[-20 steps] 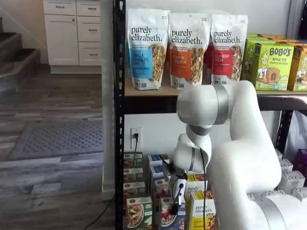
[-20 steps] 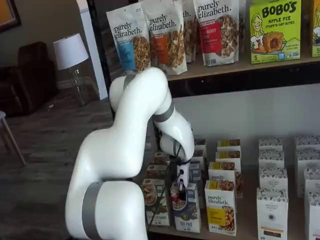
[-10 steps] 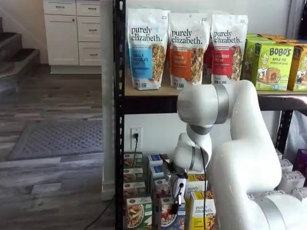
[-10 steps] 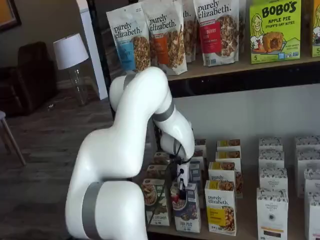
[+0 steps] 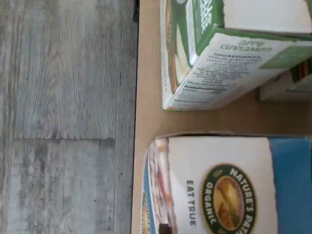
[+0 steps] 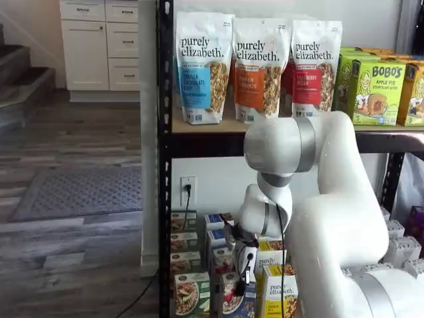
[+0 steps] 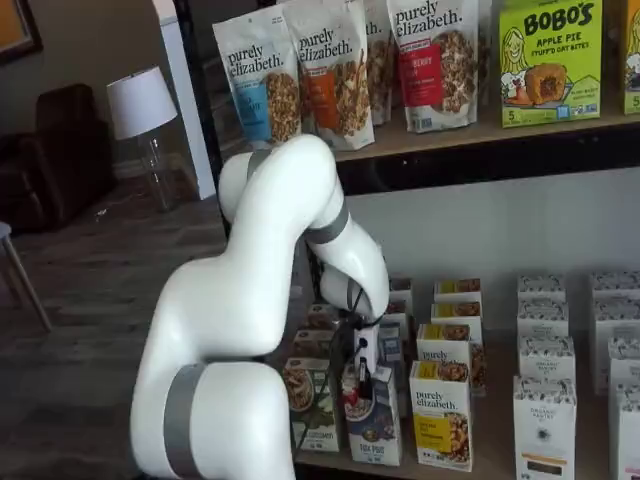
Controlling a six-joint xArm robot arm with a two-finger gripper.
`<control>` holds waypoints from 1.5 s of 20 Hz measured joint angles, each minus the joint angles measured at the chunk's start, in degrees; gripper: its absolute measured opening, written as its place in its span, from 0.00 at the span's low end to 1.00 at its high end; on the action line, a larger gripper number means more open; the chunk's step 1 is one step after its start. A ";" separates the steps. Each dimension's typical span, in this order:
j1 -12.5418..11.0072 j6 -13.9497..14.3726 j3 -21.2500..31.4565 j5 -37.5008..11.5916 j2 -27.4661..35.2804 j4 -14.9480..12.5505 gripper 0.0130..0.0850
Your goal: Pick up the blue and white box that is on the bottom shelf, the second box from the left
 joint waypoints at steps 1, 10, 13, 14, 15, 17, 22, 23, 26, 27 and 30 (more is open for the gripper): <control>-0.01 -0.18 0.10 0.02 -0.08 0.21 0.50; 0.16 -3.00 3.68 -0.63 -2.61 3.38 0.50; 0.09 -3.93 5.55 -1.08 -3.93 4.27 0.50; 0.08 -4.14 6.17 -1.23 -4.36 4.45 0.50; 0.07 -4.38 6.84 -1.41 -4.80 4.67 0.50; 0.06 -4.88 8.02 -1.63 -5.62 5.14 0.50; 0.14 -6.23 11.77 -2.16 -8.22 6.50 0.50; 0.17 -6.54 12.41 -2.22 -8.70 6.85 0.50; 0.39 -7.67 15.13 -2.81 -10.72 8.18 0.50; 0.46 -7.88 15.87 -2.94 -11.31 8.47 0.50; 0.58 -7.85 18.02 -2.94 -13.14 8.51 0.50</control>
